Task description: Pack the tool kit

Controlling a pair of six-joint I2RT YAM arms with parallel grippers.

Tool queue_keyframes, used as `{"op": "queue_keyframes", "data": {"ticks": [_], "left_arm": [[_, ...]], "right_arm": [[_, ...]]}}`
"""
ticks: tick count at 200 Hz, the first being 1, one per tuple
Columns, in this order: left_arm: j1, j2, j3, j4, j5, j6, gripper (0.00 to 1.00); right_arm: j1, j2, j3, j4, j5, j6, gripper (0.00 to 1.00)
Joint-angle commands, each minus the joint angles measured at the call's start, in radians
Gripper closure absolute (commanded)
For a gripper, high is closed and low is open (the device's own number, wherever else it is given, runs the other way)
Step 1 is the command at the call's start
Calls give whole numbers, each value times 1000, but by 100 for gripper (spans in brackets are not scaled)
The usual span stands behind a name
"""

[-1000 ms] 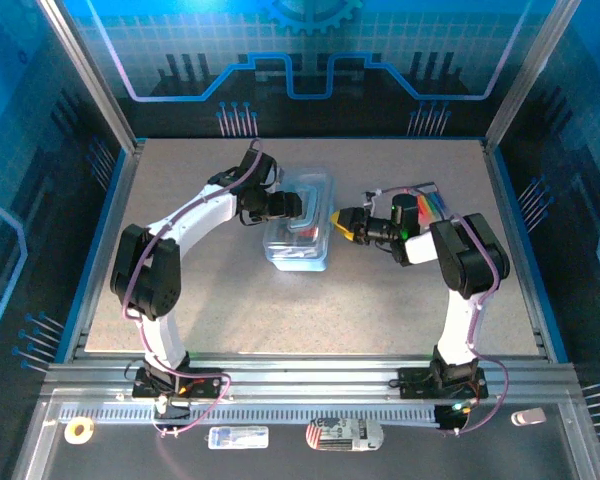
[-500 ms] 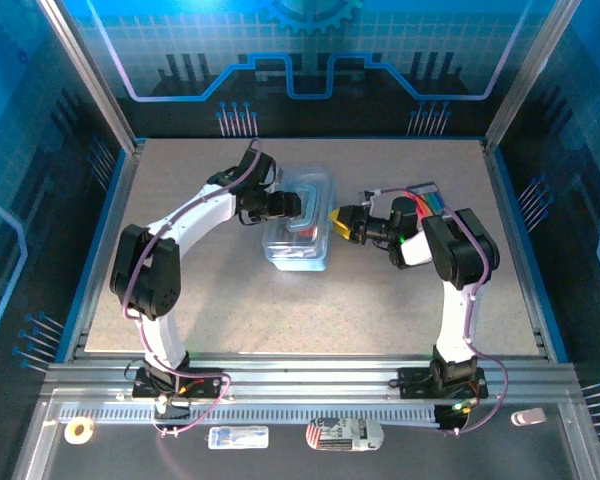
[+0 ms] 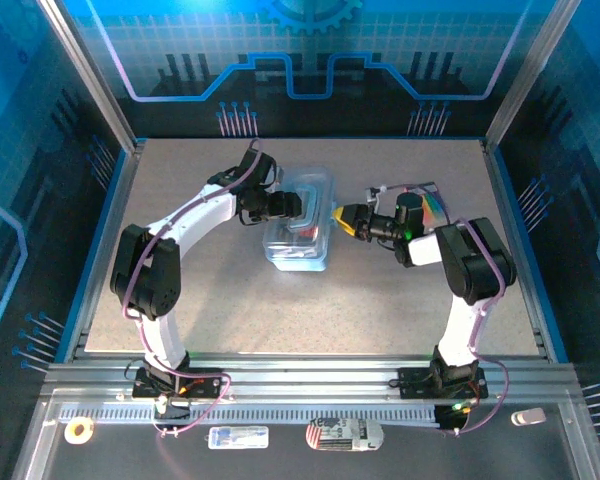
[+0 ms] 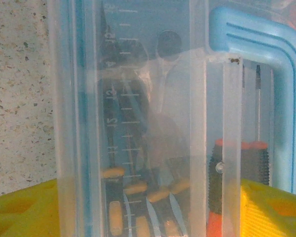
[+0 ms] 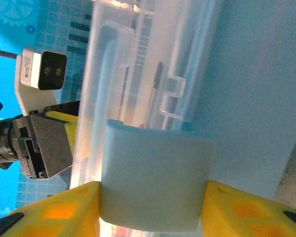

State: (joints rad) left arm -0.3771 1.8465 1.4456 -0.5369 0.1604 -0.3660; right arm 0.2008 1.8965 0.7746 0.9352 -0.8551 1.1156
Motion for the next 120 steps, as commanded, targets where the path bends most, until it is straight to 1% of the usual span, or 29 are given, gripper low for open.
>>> {"op": "queue_keyframes", "data": {"ticks": [1,23,41,47,120], "left_arm": [[-5,128,-72,-110,-47,-4,54],[-5,129,-67,-109,-47,-7,54],[-6,129,-67,-109,-43,-9,54],[-6,129,-67,-110,-44,-9,54],[-6,123,-69,-112,-49,-4,54]], "right_arm": [[39,-66,42,-210,-5,-184,50],[45,-81,81,-325,13,-248,47],[46,-78,98,-428,40,-297,47],[47,-77,128,-434,42,-302,47],[53,-34,158,-516,86,-344,50]]}}
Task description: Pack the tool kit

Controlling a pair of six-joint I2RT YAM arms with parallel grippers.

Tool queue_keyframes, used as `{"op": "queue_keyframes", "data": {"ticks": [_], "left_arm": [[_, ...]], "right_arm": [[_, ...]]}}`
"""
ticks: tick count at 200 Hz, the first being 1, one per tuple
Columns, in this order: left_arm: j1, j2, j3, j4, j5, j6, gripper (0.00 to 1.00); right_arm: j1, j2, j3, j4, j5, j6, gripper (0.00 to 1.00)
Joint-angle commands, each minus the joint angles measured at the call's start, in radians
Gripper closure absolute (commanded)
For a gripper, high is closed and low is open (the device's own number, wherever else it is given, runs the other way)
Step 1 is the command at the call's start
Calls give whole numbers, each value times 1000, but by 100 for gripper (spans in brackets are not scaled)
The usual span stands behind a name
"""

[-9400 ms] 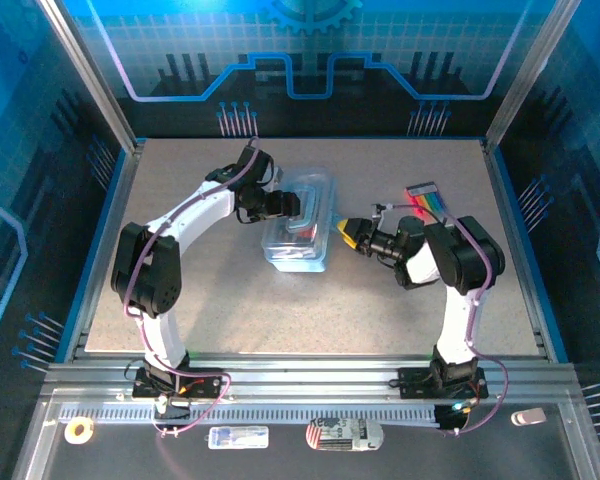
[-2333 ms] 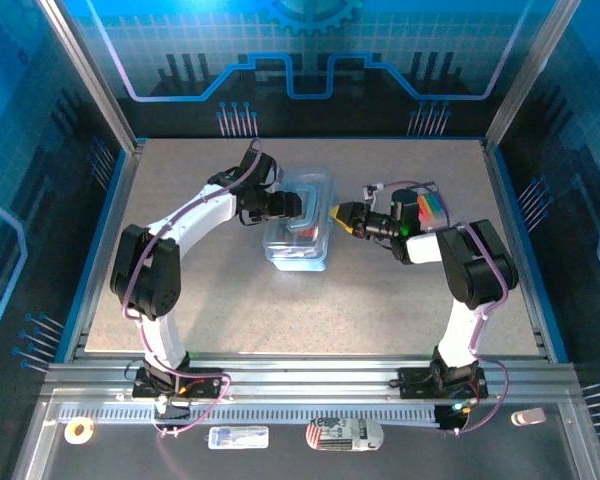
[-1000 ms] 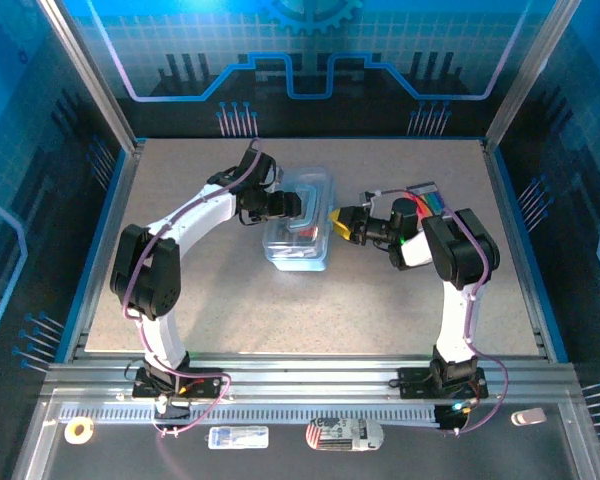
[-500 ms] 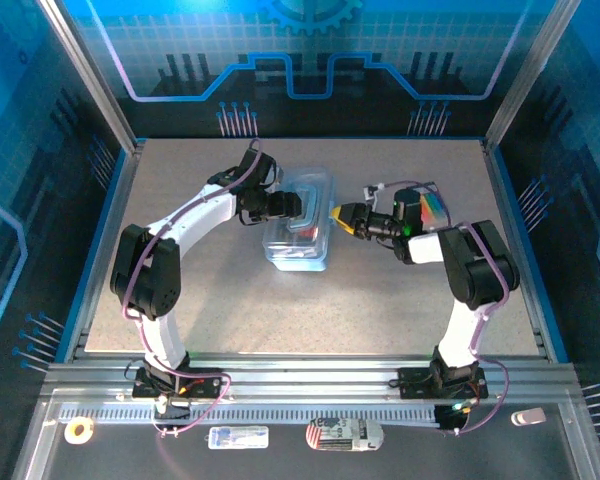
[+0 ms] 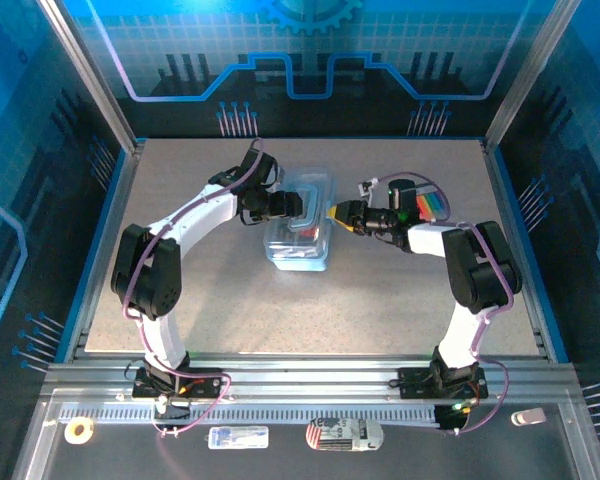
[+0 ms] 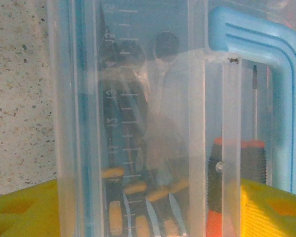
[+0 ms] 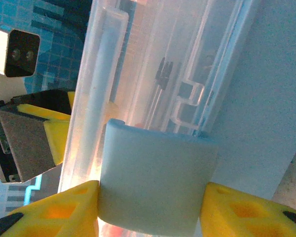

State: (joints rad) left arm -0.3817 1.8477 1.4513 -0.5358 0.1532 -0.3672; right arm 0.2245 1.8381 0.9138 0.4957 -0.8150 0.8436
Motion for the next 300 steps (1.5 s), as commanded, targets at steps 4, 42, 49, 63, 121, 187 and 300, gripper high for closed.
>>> {"op": "queue_keyframes", "data": {"ticks": [4,42,49,63,121,187,300], "left_arm": [[-1,122,-77,-112,-41,-2,54],[-2,126,-85,-104,-40,-5,54],[-1,129,-85,-103,-39,-7,55],[-2,132,-84,-107,-46,-9,55],[-33,164,-34,-185,-158,-4,57],[-58,218,12,-245,-247,-10,60],[-65,216,9,-227,-219,-2,60]], "right_arm": [[31,26,18,-81,50,-74,50],[29,35,-2,-85,69,-86,51],[29,39,-4,-82,69,-86,51],[29,45,-14,-59,64,-76,51],[16,70,-29,35,40,-25,51],[7,109,-66,82,39,-7,51],[9,167,-79,119,22,7,51]]}}
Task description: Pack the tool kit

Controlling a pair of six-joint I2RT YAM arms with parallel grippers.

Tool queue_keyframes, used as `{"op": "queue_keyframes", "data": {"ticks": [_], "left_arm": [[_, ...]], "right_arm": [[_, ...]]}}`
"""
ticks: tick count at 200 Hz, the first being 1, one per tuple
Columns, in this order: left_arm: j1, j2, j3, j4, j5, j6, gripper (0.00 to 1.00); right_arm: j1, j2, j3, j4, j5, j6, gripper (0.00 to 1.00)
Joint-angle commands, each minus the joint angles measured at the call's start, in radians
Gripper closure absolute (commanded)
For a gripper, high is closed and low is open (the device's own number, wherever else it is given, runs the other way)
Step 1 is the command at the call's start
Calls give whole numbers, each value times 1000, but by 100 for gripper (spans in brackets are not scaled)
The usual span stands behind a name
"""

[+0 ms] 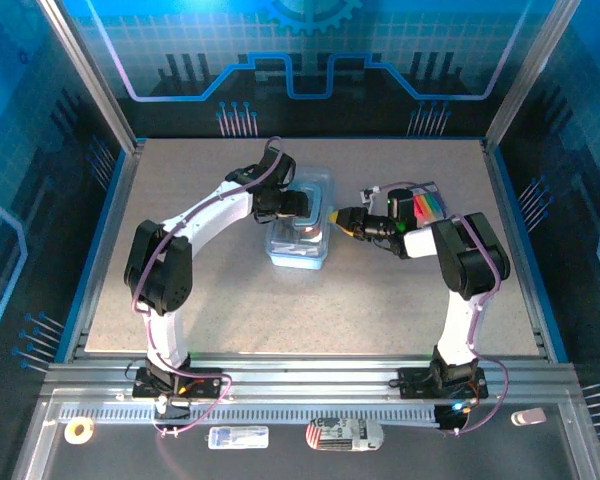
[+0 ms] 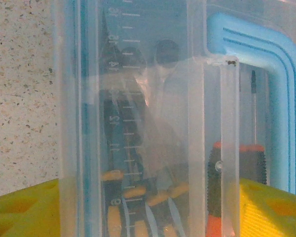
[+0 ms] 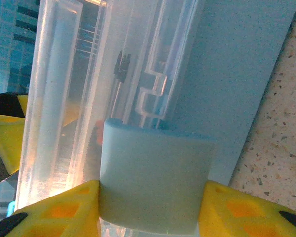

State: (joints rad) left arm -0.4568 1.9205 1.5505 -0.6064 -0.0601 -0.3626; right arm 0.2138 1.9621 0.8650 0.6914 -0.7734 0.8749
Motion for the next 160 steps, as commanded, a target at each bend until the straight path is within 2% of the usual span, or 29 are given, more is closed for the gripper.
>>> {"op": "queue_keyframes", "data": {"ticks": [1,73,160], "left_arm": [[10,143,-90,-156,-6,-7,60],[10,136,-104,-140,14,-8,61],[11,130,-100,-139,26,-10,60]], "right_arm": [[20,43,-30,-78,-19,-24,51],[15,-12,8,-154,-23,-51,46],[11,-23,3,-76,-52,11,43]]}}
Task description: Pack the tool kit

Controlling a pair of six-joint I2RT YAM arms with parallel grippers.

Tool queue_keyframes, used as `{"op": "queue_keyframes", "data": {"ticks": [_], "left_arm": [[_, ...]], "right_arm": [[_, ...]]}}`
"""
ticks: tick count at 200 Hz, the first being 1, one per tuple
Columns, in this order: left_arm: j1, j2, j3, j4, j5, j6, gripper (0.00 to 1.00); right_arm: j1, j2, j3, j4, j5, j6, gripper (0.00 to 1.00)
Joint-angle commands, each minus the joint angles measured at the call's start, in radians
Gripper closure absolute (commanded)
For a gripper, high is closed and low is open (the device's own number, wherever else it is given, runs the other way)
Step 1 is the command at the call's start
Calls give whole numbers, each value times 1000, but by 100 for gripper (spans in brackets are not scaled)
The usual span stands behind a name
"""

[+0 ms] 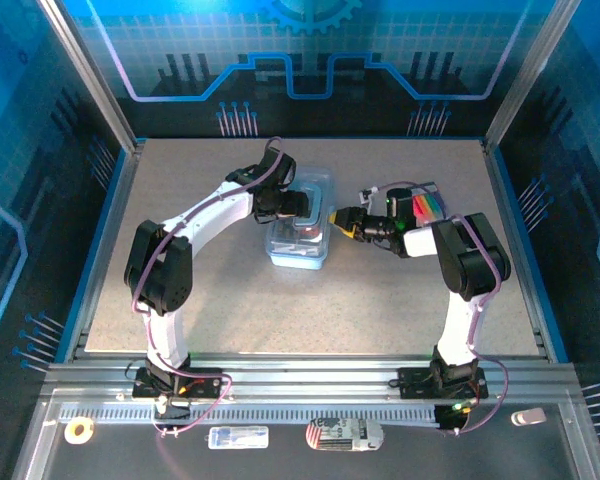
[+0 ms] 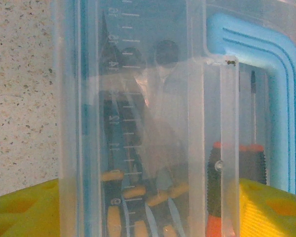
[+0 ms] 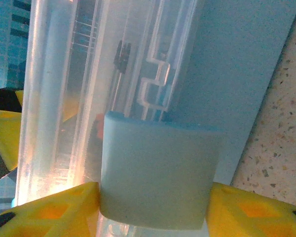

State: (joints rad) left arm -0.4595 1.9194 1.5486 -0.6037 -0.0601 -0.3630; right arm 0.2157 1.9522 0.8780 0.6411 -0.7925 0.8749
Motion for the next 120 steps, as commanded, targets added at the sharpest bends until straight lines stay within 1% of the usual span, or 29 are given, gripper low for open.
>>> {"op": "queue_keyframes", "data": {"ticks": [1,25,120], "left_arm": [[13,132,-99,-142,26,-10,60],[12,131,-102,-139,31,-13,61],[9,138,-88,-145,29,-8,60]], "right_arm": [[9,-13,-10,-26,-32,12,43],[6,-7,-4,0,-36,41,43],[-3,-48,-5,-126,-16,-39,40]]}}
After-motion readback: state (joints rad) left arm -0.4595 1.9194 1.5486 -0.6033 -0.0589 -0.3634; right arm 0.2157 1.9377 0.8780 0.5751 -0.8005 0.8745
